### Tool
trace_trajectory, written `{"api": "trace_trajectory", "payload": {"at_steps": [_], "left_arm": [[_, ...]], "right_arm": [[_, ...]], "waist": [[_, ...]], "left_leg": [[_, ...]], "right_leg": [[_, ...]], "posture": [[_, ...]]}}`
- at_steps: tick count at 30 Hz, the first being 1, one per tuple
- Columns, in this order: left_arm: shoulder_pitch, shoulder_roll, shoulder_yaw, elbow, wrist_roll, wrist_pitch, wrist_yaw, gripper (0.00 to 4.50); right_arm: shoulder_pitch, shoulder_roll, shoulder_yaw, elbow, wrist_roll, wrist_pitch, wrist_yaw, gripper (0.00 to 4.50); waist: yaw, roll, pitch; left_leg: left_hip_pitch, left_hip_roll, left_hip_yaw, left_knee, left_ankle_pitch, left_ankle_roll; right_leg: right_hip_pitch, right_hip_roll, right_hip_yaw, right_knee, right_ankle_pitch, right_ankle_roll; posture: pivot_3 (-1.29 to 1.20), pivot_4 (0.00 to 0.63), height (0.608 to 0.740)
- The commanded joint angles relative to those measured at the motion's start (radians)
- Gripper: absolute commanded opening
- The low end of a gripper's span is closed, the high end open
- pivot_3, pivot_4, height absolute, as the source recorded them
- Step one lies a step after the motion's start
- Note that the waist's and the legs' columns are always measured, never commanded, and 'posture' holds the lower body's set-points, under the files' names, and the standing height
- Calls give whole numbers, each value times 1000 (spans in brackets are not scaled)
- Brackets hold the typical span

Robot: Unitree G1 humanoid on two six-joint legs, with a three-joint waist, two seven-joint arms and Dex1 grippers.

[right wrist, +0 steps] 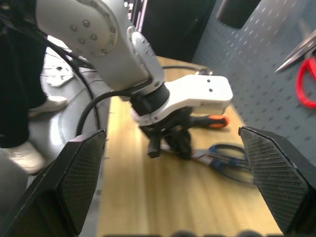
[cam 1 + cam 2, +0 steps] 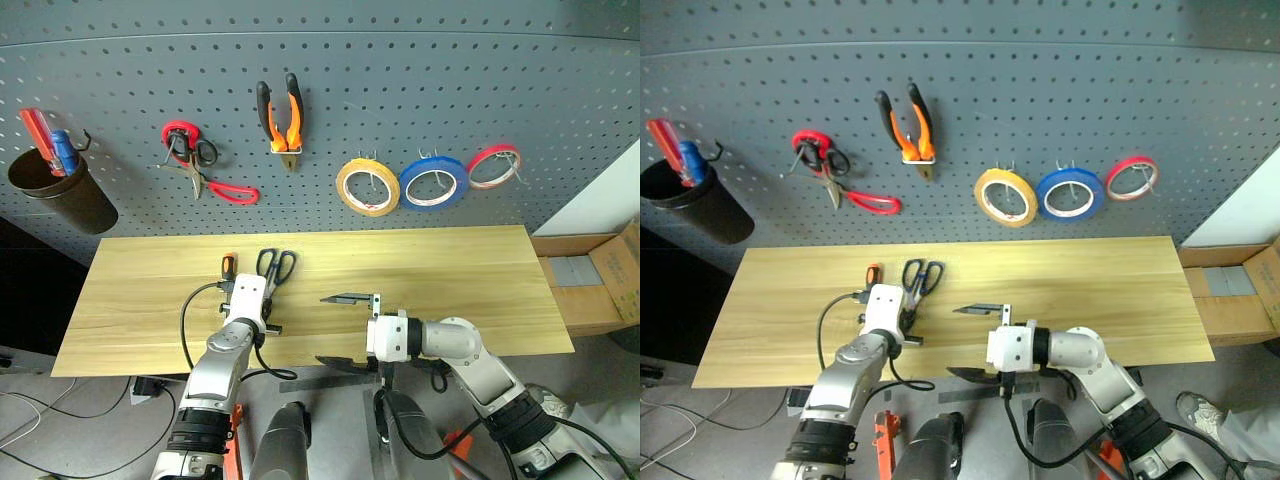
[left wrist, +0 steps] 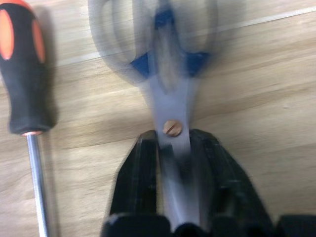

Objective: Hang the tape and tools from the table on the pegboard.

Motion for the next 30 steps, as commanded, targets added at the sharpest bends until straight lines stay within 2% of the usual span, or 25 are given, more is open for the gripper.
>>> {"api": "trace_trajectory", "payload": {"at_steps": [1,8,13,19,25,30], "left_arm": [[30,6,-5,25,22,33,6,488],[32,6,-6,8,33,34,13,488],[86,12,-11,-111,40,48,2,488],[273,49,-47,-417,52,-6,-39,488],[450,77,-21,-655,74,-151,-39,488],[584,95,4,-772,151,-349,-4,488]], "right_arm": [[12,-1,0,-27,51,55,41,4500],[24,-6,-3,-44,65,85,70,4500],[23,-6,-48,-98,96,154,44,4500],[73,-25,-139,-246,188,249,9,4500],[133,-57,-220,-345,321,318,30,4500],[154,-89,-276,-356,362,304,46,4500]], "waist": [[0,0,0],[0,0,0],[0,0,0],[9,0,0],[32,0,-2],[39,-4,-23]], "left_leg": [[0,0,0,0,0,0],[0,0,0,0,0,0],[-1,0,0,-1,0,0],[-7,1,-5,-1,0,-2],[-9,1,-9,-1,0,-2],[-9,-1,-9,-1,0,-2]], "right_leg": [[0,0,0,0,0,0],[0,0,0,0,0,0],[-1,0,0,-1,0,1],[-5,-1,-1,-4,-1,1],[-5,-2,-2,-4,0,1],[-5,-2,-2,-6,0,1]], "posture": [[-63,367,740],[-51,354,740],[-47,326,740],[-25,294,740],[5,258,740],[44,181,740]]}}
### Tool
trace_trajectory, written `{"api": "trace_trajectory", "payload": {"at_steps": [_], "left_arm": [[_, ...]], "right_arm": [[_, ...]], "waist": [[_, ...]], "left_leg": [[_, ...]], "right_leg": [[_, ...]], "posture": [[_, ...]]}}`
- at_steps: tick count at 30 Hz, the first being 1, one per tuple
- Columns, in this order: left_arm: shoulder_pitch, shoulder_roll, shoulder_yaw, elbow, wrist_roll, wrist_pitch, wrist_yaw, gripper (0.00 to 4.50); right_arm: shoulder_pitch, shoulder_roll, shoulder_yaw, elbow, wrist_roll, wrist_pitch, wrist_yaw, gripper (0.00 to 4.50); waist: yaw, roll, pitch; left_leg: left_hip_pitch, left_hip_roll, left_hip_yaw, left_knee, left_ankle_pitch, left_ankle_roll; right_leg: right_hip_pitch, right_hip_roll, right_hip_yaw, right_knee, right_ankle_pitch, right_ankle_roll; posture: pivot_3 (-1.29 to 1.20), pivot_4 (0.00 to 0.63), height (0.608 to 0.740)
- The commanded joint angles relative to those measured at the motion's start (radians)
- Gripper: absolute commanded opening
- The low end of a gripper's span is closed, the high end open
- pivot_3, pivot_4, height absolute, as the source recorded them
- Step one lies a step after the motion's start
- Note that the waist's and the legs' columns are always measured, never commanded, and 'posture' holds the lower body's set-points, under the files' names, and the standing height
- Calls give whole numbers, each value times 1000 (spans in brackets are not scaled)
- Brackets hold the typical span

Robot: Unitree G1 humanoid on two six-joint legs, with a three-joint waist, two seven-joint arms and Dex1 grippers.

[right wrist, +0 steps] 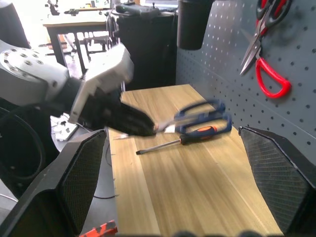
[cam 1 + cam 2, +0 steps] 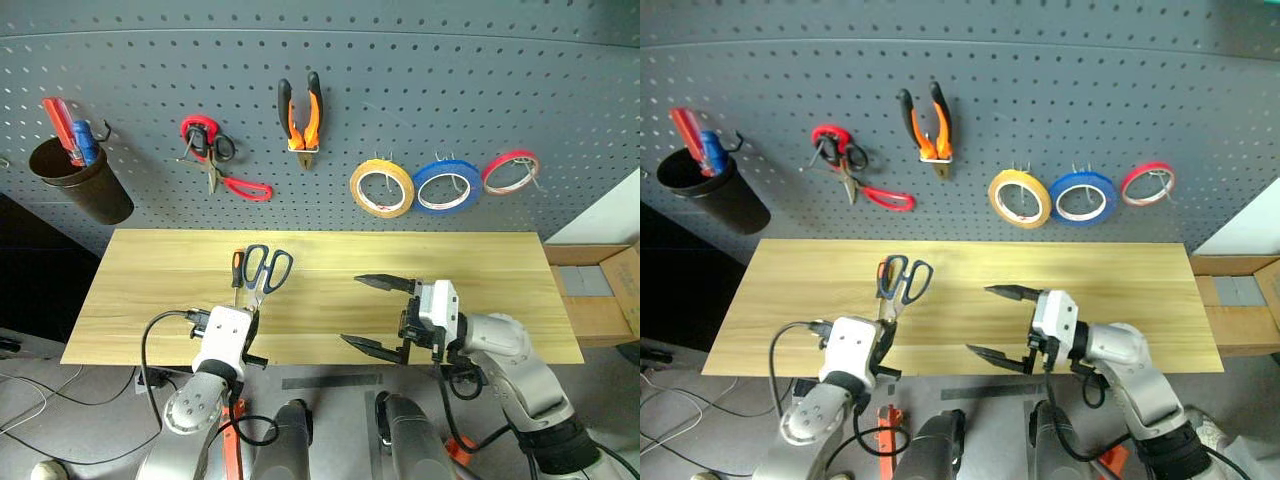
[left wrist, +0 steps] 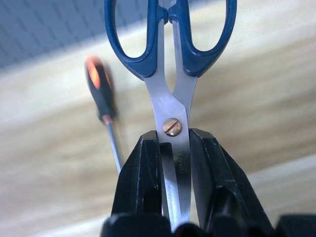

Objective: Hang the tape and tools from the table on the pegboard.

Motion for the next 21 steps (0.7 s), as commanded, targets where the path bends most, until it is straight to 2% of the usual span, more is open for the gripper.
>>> {"api": "trace_trajectory", "payload": {"at_steps": [1,8,13,16,21], "left_arm": [[55,2,23,-79,67,-135,36,488],[5,-28,79,-83,138,-238,107,488],[-118,-26,158,-12,129,-257,129,488],[-208,-24,172,73,120,-272,131,488],[-317,-21,168,188,89,-279,100,488]], "right_arm": [[1,-6,-45,-28,44,-19,10,4500],[-43,34,-96,-8,100,-7,-13,4500],[-88,51,-122,13,101,-16,-29,4500],[-134,64,-121,49,81,-30,-39,4500],[-197,89,-115,103,55,-33,-57,4500]], "waist": [[2,0,-14],[28,-1,-87],[48,-1,-130],[48,-1,-151],[47,-2,-174]], "left_leg": [[0,0,1,0,0,0],[3,0,7,1,0,0],[7,0,7,1,0,0],[20,0,7,0,0,0],[24,0,8,0,0,1]], "right_leg": [[0,0,0,0,0,0],[3,2,-1,0,0,0],[8,3,-1,0,0,0],[19,3,-1,-1,0,1],[21,4,0,1,0,0]], "posture": [[51,164,740],[91,76,740],[98,43,740],[93,31,740],[81,32,740]]}}
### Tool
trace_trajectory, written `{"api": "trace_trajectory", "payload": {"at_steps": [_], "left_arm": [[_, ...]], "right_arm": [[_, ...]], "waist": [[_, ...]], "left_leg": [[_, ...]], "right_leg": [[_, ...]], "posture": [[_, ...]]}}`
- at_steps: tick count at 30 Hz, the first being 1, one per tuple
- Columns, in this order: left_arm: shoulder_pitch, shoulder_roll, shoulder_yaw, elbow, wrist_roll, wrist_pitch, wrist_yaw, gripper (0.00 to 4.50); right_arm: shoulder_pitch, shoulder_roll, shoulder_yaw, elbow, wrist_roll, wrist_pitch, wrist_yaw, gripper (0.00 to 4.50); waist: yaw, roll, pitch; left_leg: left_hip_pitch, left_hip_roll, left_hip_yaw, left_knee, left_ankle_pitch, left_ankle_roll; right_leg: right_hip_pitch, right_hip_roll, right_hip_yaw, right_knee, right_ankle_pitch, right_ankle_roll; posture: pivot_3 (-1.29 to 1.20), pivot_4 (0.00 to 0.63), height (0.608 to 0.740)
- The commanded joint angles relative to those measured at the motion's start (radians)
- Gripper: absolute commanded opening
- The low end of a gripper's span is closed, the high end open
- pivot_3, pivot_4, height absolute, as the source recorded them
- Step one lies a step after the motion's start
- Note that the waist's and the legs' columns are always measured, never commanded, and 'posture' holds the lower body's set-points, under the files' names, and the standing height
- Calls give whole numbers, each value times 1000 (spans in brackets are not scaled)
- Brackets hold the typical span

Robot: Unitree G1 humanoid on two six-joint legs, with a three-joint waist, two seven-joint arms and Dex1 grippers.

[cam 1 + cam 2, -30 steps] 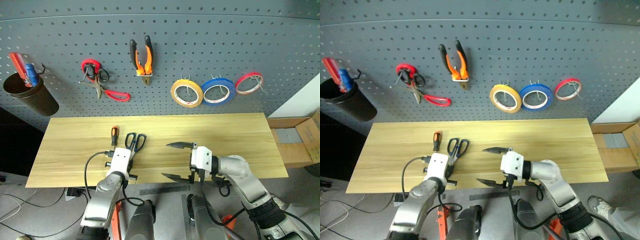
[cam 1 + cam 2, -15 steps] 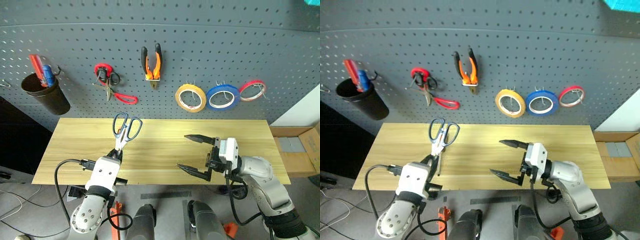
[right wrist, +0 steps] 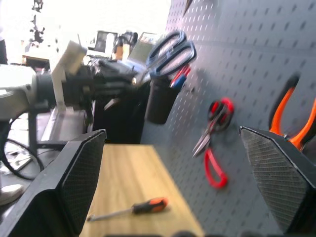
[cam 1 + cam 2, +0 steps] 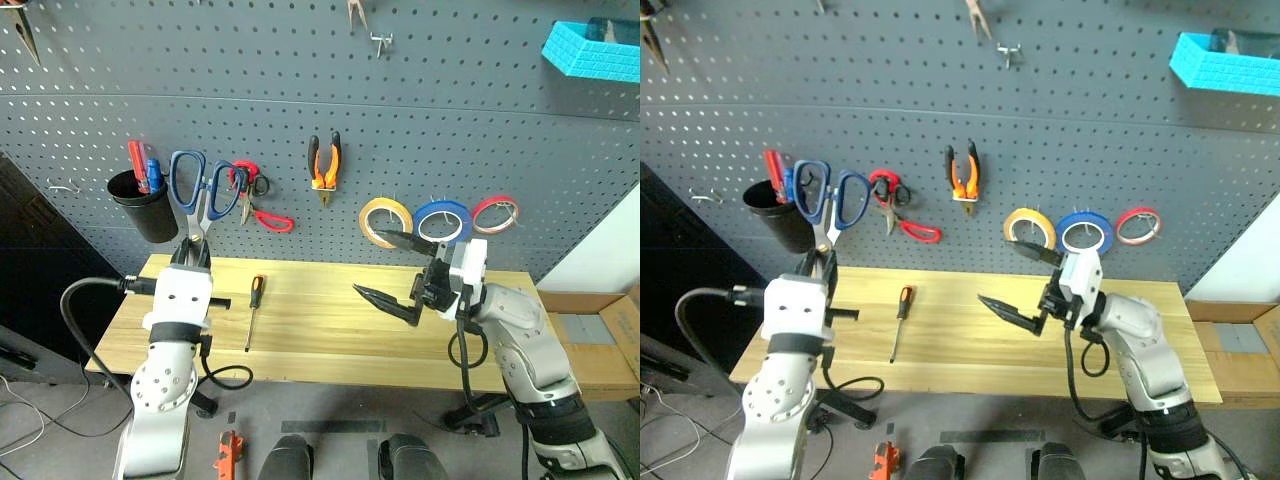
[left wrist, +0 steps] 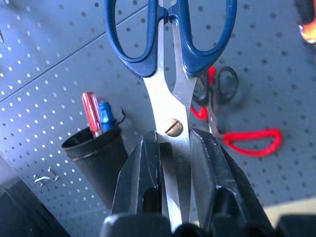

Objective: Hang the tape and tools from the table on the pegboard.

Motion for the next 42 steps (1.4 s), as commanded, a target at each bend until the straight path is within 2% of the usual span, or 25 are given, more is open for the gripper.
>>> {"api": "trace_trajectory", "payload": {"at_steps": [1,12,16,21,27,37,42], "left_arm": [[-46,7,6,32,-28,-35,-22,488],[-104,-29,-37,116,-82,43,-77,488],[-124,-47,-30,150,-146,125,-112,488],[-178,-30,5,234,-181,160,-126,488],[-189,-8,0,257,-179,164,-140,488],[-133,-3,-8,261,-196,231,-167,3860],[-37,24,8,269,-199,289,-179,3860]], "right_arm": [[-37,11,-14,11,-11,-16,-17,4500],[-22,-2,-7,-35,-12,-4,-31,4500],[-21,-16,-15,-41,-14,4,-33,4500],[-27,-23,-21,-44,-11,14,-34,4500],[-11,-27,-22,-57,-11,23,-40,4500],[34,-54,-16,-115,-7,72,-44,4500],[58,-128,70,-141,-73,122,11,4500]], "waist": [[0,0,-4],[-2,0,-6],[-3,0,-6],[-5,1,-6],[-10,1,-6],[-20,7,7],[-35,10,42]], "left_leg": [[1,0,0,0,0,0],[2,0,2,0,0,0],[3,0,1,0,0,0],[14,0,1,-1,0,1],[14,0,1,-1,0,1],[14,0,1,-1,-1,1],[14,1,0,-1,-1,2]], "right_leg": [[1,0,1,0,0,0],[1,0,2,1,0,0],[2,0,2,2,0,0],[13,0,1,0,-2,1],[14,0,2,0,-1,0],[14,0,2,0,-3,1],[14,0,1,0,-6,2]], "posture": [[81,32,740],[53,53,740],[44,62,740],[38,72,740],[32,87,740],[20,150,740],[17,210,740]]}}
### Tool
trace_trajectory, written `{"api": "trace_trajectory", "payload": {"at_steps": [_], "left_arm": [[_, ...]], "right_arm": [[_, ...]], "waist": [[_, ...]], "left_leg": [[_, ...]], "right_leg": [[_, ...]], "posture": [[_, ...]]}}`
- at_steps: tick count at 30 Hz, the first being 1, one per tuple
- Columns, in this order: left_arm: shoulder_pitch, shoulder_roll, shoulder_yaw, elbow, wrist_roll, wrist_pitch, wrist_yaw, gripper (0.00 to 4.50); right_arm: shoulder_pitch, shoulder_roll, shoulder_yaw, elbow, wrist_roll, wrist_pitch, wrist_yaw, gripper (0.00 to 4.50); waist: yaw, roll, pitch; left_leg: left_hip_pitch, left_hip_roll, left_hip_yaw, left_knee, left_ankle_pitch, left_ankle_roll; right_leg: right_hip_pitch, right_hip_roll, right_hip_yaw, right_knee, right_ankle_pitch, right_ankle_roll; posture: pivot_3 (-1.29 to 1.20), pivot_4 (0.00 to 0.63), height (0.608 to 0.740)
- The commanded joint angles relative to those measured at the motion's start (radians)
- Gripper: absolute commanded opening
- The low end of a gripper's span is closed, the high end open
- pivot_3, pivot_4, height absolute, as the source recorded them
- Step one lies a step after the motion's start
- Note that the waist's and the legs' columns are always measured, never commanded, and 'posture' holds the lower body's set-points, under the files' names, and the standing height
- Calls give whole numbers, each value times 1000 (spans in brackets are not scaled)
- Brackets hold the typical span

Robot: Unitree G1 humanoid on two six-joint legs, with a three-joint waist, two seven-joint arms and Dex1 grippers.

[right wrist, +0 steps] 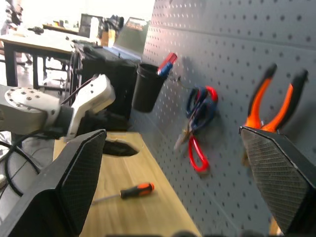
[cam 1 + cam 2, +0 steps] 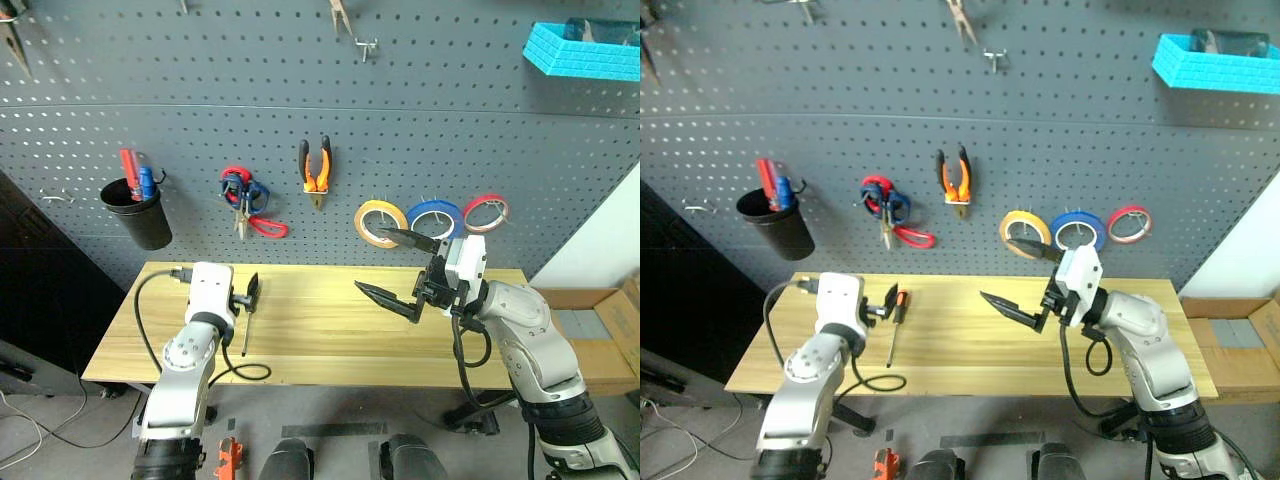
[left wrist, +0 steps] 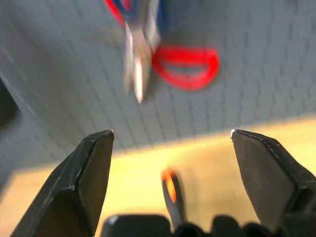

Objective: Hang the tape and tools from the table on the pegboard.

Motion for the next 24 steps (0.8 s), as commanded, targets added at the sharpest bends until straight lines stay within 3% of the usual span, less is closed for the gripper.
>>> {"api": "trace_trajectory", "payload": {"at_steps": [1,8,12,18,24], "left_arm": [[20,15,36,-9,-12,42,3,3860],[-111,65,63,151,-44,97,-28,3860],[-254,117,44,332,-39,25,-79,3860],[-398,160,10,598,-20,-87,-136,3860],[-457,172,-27,762,9,-149,-146,3860]], "right_arm": [[1,-26,64,-23,-45,6,44,4500],[-160,88,195,86,-115,52,38,4500],[-253,139,211,178,-140,40,47,4500],[-299,136,229,229,-152,52,99,4500],[-280,136,243,211,-152,88,103,4500]], "waist": [[-1,-1,17],[-7,-4,100],[-7,-7,119],[-17,-13,141],[-23,-15,163]], "left_leg": [[0,0,0,0,0,0],[-2,1,-4,1,0,0],[-10,-1,-4,1,0,0],[-38,-2,-3,3,1,-3],[-40,-2,1,3,0,-1]], "right_leg": [[0,0,0,0,-1,-1],[-2,0,-3,3,-1,0],[-10,-1,-3,4,1,-4],[-42,-4,-3,13,2,-5],[-48,-5,-1,17,2,-5]], "posture": [[19,234,740],[24,321,740],[19,351,740],[4,369,740],[-7,390,740]]}}
